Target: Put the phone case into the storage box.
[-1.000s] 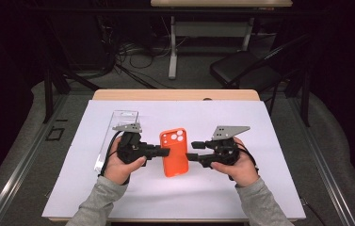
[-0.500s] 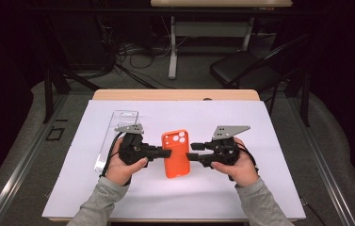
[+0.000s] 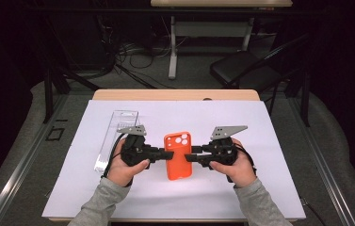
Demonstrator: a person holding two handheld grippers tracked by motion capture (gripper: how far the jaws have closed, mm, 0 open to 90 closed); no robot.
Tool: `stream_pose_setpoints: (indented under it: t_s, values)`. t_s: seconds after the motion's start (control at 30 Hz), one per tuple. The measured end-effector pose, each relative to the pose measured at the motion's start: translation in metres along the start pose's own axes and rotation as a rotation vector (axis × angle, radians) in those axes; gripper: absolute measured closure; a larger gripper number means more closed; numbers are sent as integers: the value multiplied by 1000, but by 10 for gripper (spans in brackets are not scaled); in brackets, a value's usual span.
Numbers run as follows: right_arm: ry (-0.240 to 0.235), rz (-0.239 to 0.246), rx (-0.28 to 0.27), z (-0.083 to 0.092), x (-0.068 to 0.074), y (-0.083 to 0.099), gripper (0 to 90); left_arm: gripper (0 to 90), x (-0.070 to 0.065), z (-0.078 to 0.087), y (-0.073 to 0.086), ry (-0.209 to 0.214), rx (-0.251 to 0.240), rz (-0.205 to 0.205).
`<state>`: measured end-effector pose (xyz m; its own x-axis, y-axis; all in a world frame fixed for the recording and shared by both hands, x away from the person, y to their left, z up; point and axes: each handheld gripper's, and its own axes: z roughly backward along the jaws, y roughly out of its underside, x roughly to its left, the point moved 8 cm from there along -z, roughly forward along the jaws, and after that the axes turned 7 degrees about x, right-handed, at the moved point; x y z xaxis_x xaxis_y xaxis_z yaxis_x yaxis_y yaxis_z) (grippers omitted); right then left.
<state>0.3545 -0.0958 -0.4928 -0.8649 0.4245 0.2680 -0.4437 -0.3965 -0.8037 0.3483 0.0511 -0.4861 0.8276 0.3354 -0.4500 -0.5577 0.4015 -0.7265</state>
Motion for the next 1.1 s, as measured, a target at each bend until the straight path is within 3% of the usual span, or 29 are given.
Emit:
stream_pose_setpoints:
  t_s: [1.1]
  values:
    - [-36, -47, 8, 1, -2, 3, 781, 818, -3, -5, 2, 14, 12, -4]
